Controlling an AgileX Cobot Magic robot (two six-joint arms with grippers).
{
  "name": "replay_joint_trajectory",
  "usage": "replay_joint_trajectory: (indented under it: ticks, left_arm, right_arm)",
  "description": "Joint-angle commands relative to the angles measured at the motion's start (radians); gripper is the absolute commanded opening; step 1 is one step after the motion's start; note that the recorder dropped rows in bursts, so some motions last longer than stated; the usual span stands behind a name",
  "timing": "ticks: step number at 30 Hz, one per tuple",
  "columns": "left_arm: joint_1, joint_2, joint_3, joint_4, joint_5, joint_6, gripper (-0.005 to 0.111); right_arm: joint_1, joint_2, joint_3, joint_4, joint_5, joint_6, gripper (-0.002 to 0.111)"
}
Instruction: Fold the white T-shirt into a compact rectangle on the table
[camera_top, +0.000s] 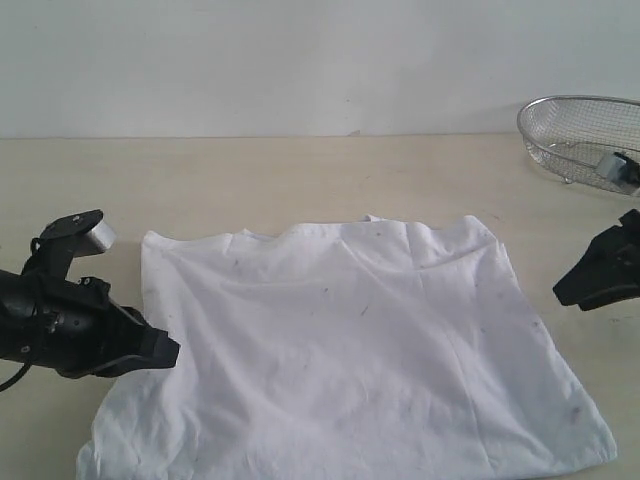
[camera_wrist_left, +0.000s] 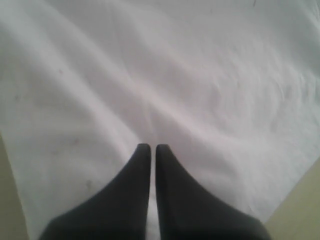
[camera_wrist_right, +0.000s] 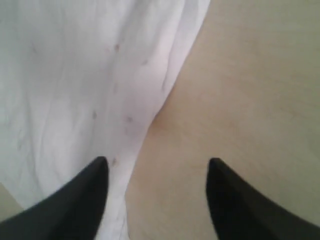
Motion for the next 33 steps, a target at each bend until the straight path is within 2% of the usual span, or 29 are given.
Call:
replay_joint_trajectory:
  ticks: [1, 3, 9, 17, 22, 25, 28, 29, 32, 33]
  left_arm:
    - [0.003, -0.006, 0.001, -0.022, 0.000, 0.007, 0.005]
    - [0.003, -0.006, 0.001, -0.031, 0.000, 0.007, 0.005]
    - [0.003, -0.006, 0.001, -0.031, -0.004, 0.007, 0.005]
    - [0.003, -0.003, 0.001, -0.031, -0.043, 0.007, 0.005]
    - [0.003, -0.003, 0.001, -0.031, -0.041, 0.007, 0.005]
    - [0.003, -0.003, 0.001, -0.031, -0.041, 0.002, 0.005]
    - [0.003, -0.002, 0.001, -0.031, -0.041, -0.016, 0.005]
    - [0.003, -0.001, 0.001, -0.031, -0.041, -0.016, 0.005]
    - [0.001, 0.042, 0.001, -0.031, -0.062, -0.026, 0.005]
    - [-0.001, 0.087, 0.001, -0.031, -0.071, -0.034, 0.005]
  right_arm:
    - [-0.003, -0.002, -0.003, 0.014, -0.001, 0.005, 0.074]
    - [-0.003, 0.001, -0.003, 0.027, -0.001, 0.019, 0.076]
    - [0.024, 0.068, -0.003, 0.041, 0.016, 0.048, 0.071]
    - [0.163, 0.203, -0.003, 0.039, 0.021, 0.049, 0.070]
    - [0.240, 0.244, -0.003, 0.024, -0.077, 0.049, 0.069]
    - [0.254, 0.245, -0.003, 0.024, -0.111, 0.049, 0.047]
    - [0.254, 0.245, -0.003, 0.010, -0.131, 0.049, 0.005]
    - [0.254, 0.245, -0.003, -0.004, -0.131, 0.057, 0.001]
    - [0.254, 0.245, -0.003, -0.077, -0.136, 0.093, 0.000]
    - [0.254, 0.238, -0.003, -0.155, -0.150, 0.160, 0.000]
